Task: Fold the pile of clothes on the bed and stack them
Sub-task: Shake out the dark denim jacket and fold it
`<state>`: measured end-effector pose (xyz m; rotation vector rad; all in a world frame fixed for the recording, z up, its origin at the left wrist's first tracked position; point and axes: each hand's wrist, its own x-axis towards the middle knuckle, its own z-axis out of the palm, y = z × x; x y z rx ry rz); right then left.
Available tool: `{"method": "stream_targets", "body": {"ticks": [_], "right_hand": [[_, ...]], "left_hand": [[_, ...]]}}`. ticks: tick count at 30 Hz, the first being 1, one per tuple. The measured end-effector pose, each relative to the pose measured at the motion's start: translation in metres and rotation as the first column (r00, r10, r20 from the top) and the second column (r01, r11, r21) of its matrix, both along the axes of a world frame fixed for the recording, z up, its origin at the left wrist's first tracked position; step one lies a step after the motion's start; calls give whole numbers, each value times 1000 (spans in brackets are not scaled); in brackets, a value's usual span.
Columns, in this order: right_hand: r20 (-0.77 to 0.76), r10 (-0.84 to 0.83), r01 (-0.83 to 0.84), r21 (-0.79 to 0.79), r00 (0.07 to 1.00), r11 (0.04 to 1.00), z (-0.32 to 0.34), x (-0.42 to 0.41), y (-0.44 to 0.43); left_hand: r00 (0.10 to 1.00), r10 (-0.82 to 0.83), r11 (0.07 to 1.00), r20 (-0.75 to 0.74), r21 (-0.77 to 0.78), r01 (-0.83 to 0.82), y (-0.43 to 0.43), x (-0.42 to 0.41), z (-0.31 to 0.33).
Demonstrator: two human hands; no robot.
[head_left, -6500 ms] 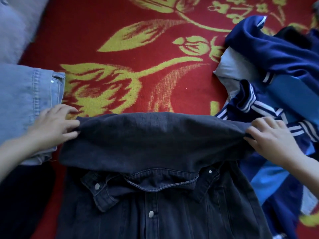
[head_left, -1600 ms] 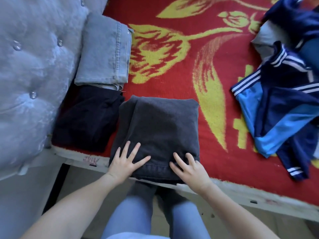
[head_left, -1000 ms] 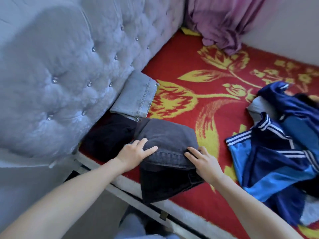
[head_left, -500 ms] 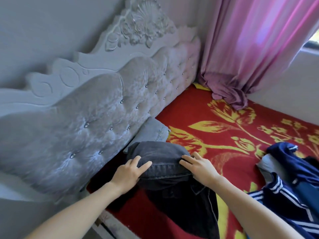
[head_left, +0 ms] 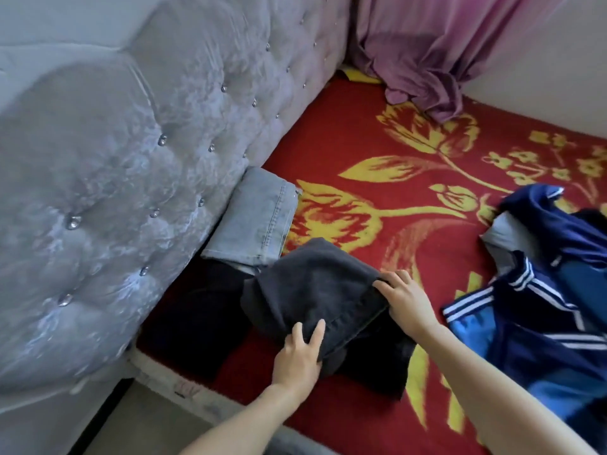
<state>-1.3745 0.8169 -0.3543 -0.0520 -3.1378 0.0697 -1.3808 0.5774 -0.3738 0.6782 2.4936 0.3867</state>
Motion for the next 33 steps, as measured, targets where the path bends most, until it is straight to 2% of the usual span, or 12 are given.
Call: {"method": "stream_targets", "body": {"ticks": [2, 4, 7, 9, 11, 13, 15, 17, 19, 22, 26, 33], "right_hand": [[38, -226, 226, -4, 973, 974, -10, 23, 18], [143, -480, 490, -47, 866, 870, -20, 50, 30], [273, -590, 631, -92, 760, 770, -39, 88, 29], [247, -597, 638, -144, 763, 757, -47, 100, 21], [252, -570, 614, -158, 783, 773, -56, 105, 6], [267, -511, 563, -177, 817, 807, -60, 106, -14], [171, -439, 468, -215, 882, 857, -69, 105, -43], [133, -323, 346, -231, 937, 909, -81, 101, -82], [265, -208, 272, -231, 941, 934, -94, 94, -121], [463, -203, 327, -204, 863, 923, -121, 83, -139], [462, -222, 278, -57, 859, 959, -156, 82, -108], [249, -295, 275, 112, 923, 955, -170, 77, -35]], "left_hand": [[992, -13, 999, 126, 31, 10, 35, 24, -10], [915, -71, 997, 397, 53, 55, 62, 45, -26], [800, -200, 980, 566, 107, 169, 83, 52, -27], [865, -284, 959, 413, 112, 261, 81, 41, -33], [943, -316, 947, 103, 97, 307, 72, 17, -40], [925, -316, 933, -213, 107, 343, 59, -14, -44], [872, -345, 934, -349, -35, 355, 44, -45, -51], [844, -427, 903, -323, -207, 378, 36, -68, -60], [755, -546, 837, -364, -274, 473, 25, -84, -71], [544, -734, 672, -406, -321, 667, 5, -98, -90], [268, -836, 462, -478, -353, 814, -29, -98, -115], [489, -822, 568, -292, -365, 737, 25, -93, -142]]}}
